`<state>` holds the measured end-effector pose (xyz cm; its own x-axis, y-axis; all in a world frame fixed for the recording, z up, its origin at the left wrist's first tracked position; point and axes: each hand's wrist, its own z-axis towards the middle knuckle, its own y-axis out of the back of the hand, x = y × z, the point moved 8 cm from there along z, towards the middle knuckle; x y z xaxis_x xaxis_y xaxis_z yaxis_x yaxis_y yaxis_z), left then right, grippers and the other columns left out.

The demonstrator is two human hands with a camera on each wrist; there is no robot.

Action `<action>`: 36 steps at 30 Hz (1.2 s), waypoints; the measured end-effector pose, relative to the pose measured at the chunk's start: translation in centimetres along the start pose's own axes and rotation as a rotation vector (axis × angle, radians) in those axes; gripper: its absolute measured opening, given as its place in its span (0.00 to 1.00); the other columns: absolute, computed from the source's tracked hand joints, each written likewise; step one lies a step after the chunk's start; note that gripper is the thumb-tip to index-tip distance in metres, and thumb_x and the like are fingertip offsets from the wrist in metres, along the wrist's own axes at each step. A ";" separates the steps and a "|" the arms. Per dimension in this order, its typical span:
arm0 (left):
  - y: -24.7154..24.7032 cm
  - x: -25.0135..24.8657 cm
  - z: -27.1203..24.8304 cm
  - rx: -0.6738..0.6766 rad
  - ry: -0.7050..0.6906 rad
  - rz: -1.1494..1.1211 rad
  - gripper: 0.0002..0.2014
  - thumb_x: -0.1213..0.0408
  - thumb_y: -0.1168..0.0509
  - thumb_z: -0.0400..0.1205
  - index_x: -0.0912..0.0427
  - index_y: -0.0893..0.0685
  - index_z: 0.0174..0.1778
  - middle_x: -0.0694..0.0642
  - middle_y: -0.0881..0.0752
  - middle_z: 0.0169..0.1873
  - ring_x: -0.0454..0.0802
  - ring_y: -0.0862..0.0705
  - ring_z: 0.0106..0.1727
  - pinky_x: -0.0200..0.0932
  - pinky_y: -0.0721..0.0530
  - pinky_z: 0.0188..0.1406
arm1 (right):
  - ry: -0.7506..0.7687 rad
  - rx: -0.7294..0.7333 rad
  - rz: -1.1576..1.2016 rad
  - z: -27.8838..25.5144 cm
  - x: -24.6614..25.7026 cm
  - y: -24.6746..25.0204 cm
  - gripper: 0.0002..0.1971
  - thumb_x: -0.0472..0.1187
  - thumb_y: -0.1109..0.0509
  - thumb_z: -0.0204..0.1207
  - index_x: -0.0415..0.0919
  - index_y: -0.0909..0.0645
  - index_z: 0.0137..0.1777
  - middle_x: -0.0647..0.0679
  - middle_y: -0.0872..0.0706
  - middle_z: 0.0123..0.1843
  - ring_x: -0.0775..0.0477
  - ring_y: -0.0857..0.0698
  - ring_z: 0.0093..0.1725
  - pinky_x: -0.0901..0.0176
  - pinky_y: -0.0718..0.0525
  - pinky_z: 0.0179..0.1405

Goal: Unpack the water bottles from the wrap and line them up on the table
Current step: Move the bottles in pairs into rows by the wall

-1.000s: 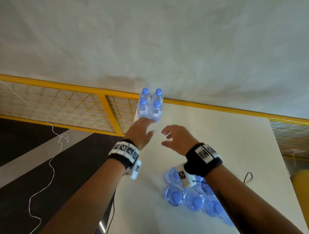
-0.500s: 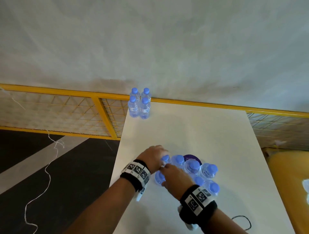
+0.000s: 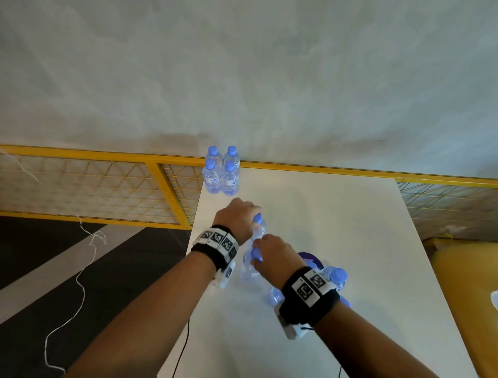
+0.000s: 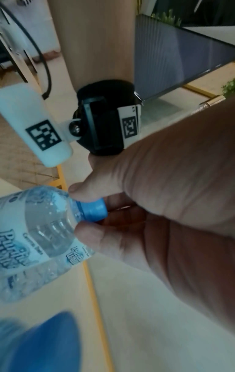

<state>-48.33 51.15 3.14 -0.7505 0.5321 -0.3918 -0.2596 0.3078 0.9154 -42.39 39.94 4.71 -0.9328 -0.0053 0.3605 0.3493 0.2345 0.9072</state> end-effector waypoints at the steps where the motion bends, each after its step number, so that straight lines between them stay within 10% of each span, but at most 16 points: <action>1: 0.7 0.2 1.3 -0.015 -0.005 0.005 0.09 0.53 0.32 0.83 0.46 0.18 0.58 0.45 0.15 0.53 0.51 0.24 0.62 0.54 0.18 0.57 | -0.003 -0.002 0.015 1.1 -0.3 0.9 0.10 0.45 0.34 0.78 0.43 0.18 0.55 0.45 0.16 0.55 0.40 0.15 0.54 0.51 0.19 0.51; 10: 5.1 3.9 13.8 -0.091 0.038 0.150 0.09 0.56 0.31 0.82 0.50 0.13 0.56 0.51 0.18 0.45 0.55 0.26 0.52 0.52 0.26 0.47 | -0.134 -0.037 0.039 13.1 -4.6 4.7 0.10 0.41 0.31 0.77 0.37 0.16 0.53 0.39 0.15 0.53 0.36 0.12 0.48 0.53 0.15 0.44; 23: 1.9 10.3 22.1 0.001 0.134 0.140 0.11 0.55 0.36 0.83 0.44 0.14 0.59 0.47 0.14 0.58 0.58 0.33 0.82 0.73 0.34 0.78 | -0.169 -0.101 0.019 24.7 -8.0 3.2 0.16 0.42 0.30 0.78 0.38 0.20 0.64 0.37 0.18 0.60 0.34 0.17 0.58 0.44 0.15 0.54; 29: 2.2 10.4 23.1 -0.001 0.080 0.154 0.04 0.57 0.41 0.77 0.47 0.22 0.38 0.47 0.27 0.30 0.63 0.17 0.52 0.60 0.16 0.51 | -0.189 -0.090 0.247 26.1 -7.8 4.3 0.11 0.43 0.37 0.84 0.43 0.18 0.61 0.45 0.16 0.61 0.43 0.16 0.58 0.58 0.22 0.45; 36: 2.3 10.8 23.2 0.043 0.101 0.167 0.09 0.56 0.39 0.87 0.44 0.15 0.58 0.50 0.12 0.62 0.61 0.36 0.86 0.73 0.31 0.76 | -0.137 -0.102 -0.031 27.5 -6.9 4.7 0.10 0.41 0.35 0.83 0.38 0.18 0.60 0.43 0.13 0.54 0.42 0.14 0.54 0.57 0.19 0.45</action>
<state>-42.97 75.90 -1.20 -0.8388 0.4972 -0.2219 -0.1019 0.2569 0.9610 -36.78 67.84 0.56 -0.9442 0.1230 0.3055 0.3210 0.1362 0.9373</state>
